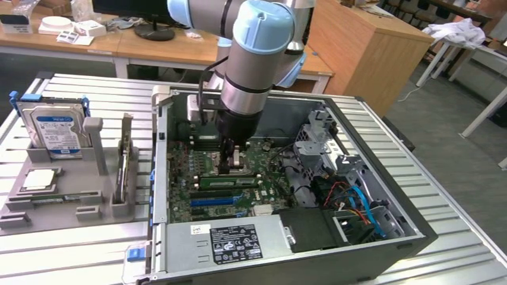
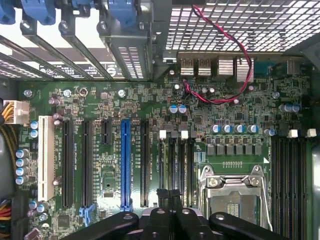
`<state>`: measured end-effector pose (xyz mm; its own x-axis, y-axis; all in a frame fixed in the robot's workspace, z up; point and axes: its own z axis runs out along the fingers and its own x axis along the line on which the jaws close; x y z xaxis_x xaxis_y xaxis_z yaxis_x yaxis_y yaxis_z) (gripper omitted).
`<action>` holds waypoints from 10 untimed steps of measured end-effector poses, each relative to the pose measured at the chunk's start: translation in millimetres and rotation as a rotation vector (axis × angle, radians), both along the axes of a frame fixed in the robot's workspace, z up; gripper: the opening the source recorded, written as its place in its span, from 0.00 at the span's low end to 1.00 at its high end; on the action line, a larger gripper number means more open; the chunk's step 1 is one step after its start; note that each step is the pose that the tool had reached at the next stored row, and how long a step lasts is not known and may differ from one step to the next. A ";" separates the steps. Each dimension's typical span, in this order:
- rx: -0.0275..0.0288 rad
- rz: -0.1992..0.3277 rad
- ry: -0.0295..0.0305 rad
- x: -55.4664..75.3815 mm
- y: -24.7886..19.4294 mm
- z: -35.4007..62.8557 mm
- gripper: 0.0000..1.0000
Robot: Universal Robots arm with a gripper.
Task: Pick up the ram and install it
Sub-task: 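Press down the ram until it locks into place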
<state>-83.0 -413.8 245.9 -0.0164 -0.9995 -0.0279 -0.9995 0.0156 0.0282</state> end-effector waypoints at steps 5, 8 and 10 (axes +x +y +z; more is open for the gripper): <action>0.0000 0.000 0.0000 -0.1 -0.1 -0.6 0.11; 0.0001 0.000 0.0000 -0.1 -0.1 -2.2 0.11; -0.0001 0.000 0.0001 -0.1 -0.1 -2.9 0.11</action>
